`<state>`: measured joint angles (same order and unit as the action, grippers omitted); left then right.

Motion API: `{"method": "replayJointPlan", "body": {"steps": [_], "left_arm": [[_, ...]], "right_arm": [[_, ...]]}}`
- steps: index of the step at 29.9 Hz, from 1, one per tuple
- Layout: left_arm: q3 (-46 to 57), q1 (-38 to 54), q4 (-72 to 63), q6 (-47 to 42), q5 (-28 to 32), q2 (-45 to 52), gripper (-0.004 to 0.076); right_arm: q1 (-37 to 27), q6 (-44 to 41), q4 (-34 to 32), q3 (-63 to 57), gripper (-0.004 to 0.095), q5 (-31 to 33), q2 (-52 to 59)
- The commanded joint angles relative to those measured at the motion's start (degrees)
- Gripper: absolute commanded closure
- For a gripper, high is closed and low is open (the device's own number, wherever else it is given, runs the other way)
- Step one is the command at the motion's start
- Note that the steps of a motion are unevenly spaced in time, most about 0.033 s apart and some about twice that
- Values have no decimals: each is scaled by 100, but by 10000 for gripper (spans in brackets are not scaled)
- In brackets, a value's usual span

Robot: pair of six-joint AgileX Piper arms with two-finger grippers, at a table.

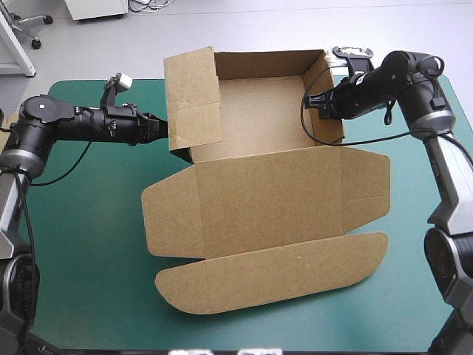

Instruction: Fold the box

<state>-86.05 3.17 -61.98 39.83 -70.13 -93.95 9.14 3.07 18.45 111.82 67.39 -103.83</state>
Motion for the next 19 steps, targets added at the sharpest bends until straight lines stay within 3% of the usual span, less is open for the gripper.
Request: {"method": "replayJointPlan", "body": {"steps": [1, 19], "left_arm": [[-133, -32, -575, 20, -40, 266, 738], [-133, -32, -728, 20, 2, 388, 738]], "right_arm": [[50, -20, 314, 178, 930, -294, 263], [446, -87, 163, 178, 926, -434, -86]]}}
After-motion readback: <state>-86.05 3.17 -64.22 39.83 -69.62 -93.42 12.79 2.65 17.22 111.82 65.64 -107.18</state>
